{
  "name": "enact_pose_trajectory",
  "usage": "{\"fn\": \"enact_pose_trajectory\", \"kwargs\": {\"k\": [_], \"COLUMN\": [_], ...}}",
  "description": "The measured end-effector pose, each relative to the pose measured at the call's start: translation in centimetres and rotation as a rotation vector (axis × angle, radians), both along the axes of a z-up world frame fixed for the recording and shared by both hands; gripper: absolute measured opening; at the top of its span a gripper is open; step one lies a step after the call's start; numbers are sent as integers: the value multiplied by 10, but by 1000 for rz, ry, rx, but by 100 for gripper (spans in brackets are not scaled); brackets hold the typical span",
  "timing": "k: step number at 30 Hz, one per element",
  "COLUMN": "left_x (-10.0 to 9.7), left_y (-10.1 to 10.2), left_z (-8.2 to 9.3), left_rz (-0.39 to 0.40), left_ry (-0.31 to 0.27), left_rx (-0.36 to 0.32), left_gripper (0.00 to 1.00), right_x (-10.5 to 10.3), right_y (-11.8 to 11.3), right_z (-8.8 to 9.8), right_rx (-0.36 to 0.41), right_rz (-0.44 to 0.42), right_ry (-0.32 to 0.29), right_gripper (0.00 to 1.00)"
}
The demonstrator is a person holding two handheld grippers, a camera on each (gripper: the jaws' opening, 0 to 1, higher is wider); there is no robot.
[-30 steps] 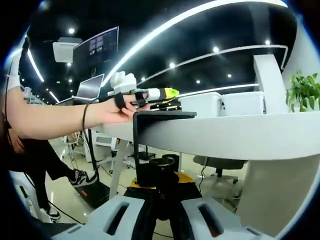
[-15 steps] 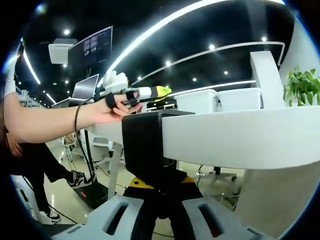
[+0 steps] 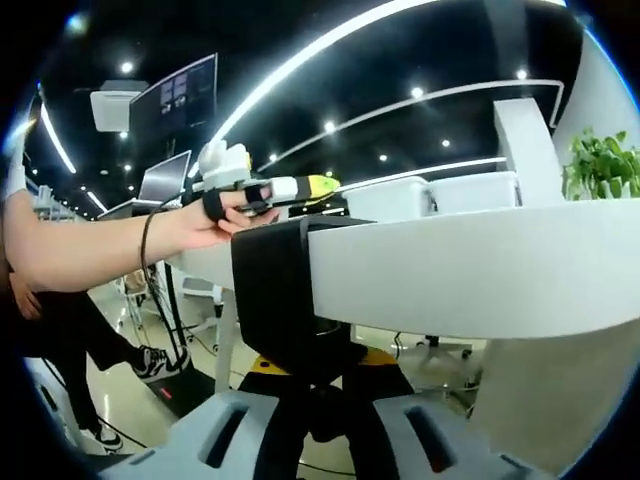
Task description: Clamp the fixed fixture on the desktop, loosen the retaining clip, secure it to the edge of the desk, and tighten the retaining clip.
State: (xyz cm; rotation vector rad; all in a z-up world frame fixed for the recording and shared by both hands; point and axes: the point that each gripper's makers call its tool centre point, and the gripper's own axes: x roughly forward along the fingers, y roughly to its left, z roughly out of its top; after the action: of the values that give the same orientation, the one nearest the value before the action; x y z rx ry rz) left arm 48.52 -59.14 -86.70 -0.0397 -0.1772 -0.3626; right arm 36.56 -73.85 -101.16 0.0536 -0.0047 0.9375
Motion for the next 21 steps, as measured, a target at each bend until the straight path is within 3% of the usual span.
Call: {"fn": "enact_pose_trajectory", "kwargs": {"k": [7, 17, 21], "left_x": [-1, -5, -10], "left_y": [-3, -7, -13], "left_z": [0, 1, 3], "left_rz": [-10, -14, -50], "left_ry": [-5, -9, -13], "left_rx": [19, 22, 6], "left_gripper": [18, 18, 18], "right_x": [-14, -14, -15], "right_y": [3, -1, -4], "right_z": [3, 2, 2], "right_rx": [1, 7, 5], "right_rz": [45, 25, 10], "right_ry": [-39, -35, -45], "right_gripper": [17, 17, 17]}}
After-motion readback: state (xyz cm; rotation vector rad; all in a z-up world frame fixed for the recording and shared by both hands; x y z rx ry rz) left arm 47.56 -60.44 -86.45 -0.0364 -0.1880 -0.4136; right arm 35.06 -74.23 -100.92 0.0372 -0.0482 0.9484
